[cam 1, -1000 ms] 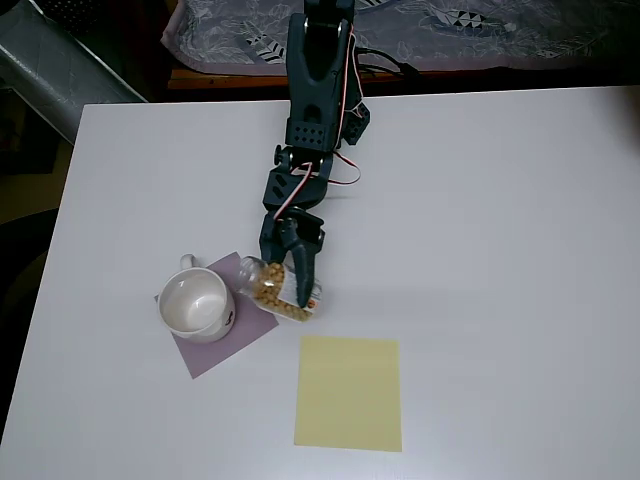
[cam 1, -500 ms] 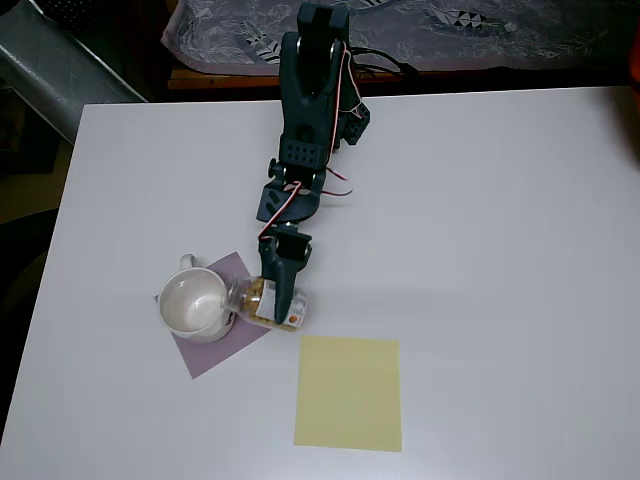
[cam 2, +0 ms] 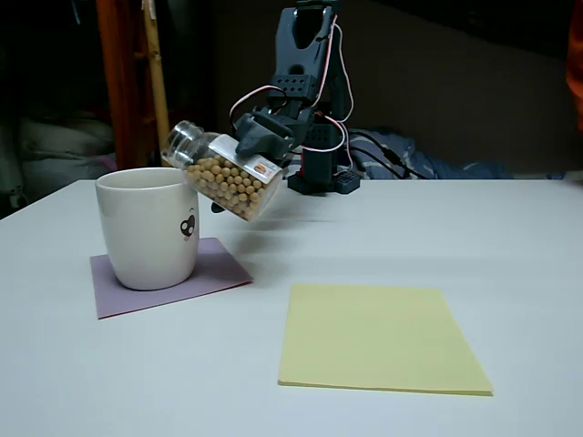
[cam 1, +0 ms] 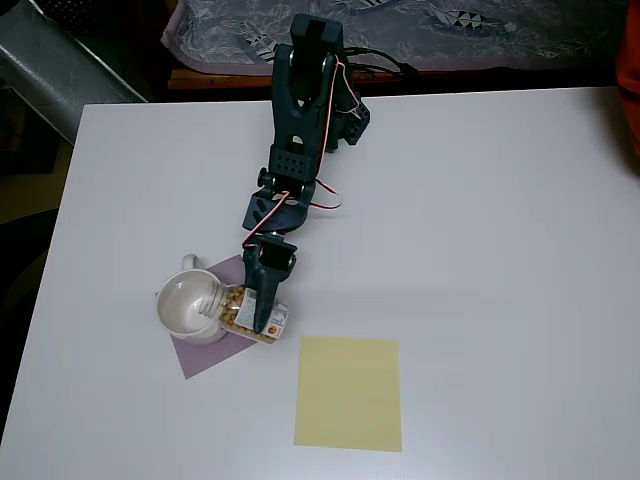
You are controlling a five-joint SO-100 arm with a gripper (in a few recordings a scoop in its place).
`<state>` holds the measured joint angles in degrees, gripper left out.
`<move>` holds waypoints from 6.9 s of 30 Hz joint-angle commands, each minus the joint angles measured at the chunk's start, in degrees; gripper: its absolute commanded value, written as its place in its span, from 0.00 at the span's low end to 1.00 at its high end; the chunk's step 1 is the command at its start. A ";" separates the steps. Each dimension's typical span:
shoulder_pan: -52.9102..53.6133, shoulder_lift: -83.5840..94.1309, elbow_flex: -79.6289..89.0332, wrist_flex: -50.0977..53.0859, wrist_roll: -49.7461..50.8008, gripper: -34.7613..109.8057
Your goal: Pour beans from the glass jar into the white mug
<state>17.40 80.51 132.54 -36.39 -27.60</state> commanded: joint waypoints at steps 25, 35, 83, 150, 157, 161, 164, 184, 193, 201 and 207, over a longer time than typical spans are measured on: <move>0.35 4.57 2.02 1.49 10.99 0.24; 0.18 6.59 0.79 6.77 18.02 0.24; -0.35 7.65 -5.98 22.59 43.51 0.25; -15.82 -12.48 -6.86 -13.18 -60.29 0.42; -16.00 -30.23 -30.67 -10.11 -62.23 0.42; -16.61 -35.95 -36.56 -9.23 -62.23 0.43; -17.40 -38.85 -38.32 -9.23 -62.05 0.45; -15.21 -7.73 -12.66 -9.23 -35.68 0.62; -10.37 30.32 19.16 -2.46 -13.27 0.51; -9.84 74.36 36.56 40.43 6.42 0.46; -9.58 93.60 42.36 63.37 16.79 0.44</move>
<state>6.86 166.90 172.53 18.11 -13.89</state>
